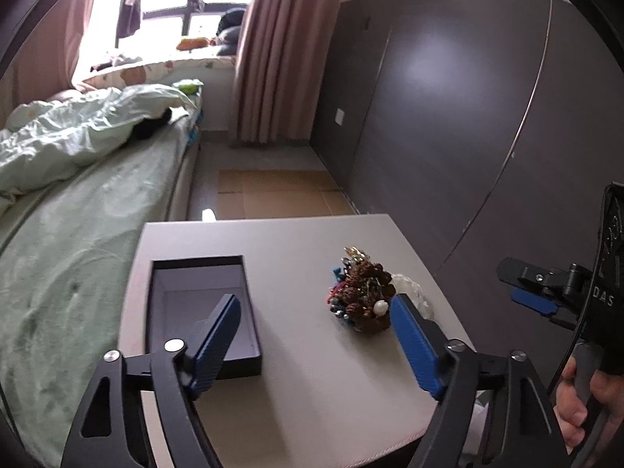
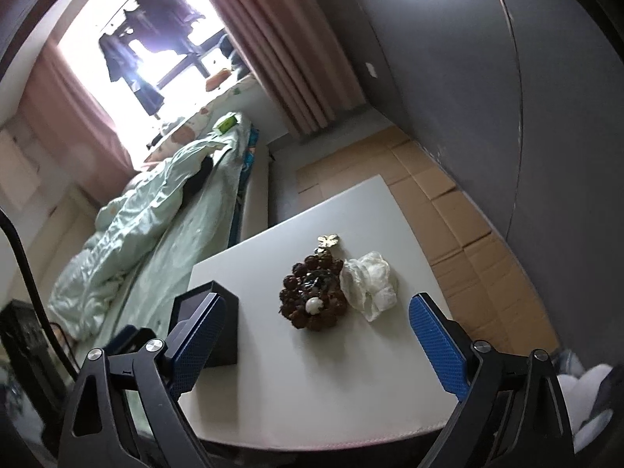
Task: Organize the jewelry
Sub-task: 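Grasp the brown bead bracelet with the left gripper while the right gripper grasps the white plastic bag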
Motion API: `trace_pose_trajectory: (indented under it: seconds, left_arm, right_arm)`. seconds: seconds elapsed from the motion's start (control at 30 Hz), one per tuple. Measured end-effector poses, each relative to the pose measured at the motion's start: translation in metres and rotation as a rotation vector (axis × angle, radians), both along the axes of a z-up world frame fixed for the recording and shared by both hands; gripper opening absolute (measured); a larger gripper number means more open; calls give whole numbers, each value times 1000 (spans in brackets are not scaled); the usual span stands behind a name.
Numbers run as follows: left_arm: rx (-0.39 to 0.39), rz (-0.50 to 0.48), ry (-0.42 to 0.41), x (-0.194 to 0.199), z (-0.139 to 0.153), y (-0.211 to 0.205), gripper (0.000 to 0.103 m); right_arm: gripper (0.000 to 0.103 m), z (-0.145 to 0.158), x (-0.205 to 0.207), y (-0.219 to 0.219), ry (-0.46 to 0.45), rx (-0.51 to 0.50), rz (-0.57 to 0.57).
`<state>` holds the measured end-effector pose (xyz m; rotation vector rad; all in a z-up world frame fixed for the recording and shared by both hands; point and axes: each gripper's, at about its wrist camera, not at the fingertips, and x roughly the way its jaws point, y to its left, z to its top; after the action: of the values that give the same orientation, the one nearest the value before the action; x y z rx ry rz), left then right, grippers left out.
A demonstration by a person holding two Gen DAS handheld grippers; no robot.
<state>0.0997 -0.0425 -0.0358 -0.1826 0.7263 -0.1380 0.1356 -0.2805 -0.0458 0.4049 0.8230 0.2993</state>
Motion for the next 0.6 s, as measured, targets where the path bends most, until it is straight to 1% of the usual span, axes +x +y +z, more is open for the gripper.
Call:
trace_pose_trajectory:
  seconds: [0.13, 0.27, 0.33, 0.47, 0.53, 0.57, 0.6]
  left_arm:
    - [-32, -32, 44, 18, -9, -4, 70]
    - [-43, -75, 103, 42, -18, -12, 64]
    - [-34, -79, 128, 51, -20, -16, 62]
    - [-39, -98, 170, 65, -24, -25, 62]
    - [-44, -111, 202, 74, -28, -27, 56]
    - [-47, -113, 219, 78, -29, -29, 54]
    - [-52, -117, 235, 84, -31, -30, 53]
  right_arm:
    - [79, -12, 16, -4, 49, 21, -33]
    - [74, -32, 34, -9, 124, 44, -63]
    - [65, -42, 42, -11, 163, 71, -66]
    - [63, -53, 51, -10, 204, 100, -84]
    - [63, -57, 56, -7, 215, 100, -87]
    - [62, -60, 58, -7, 222, 101, -87]
    - [60, -62, 61, -6, 230, 101, -86]
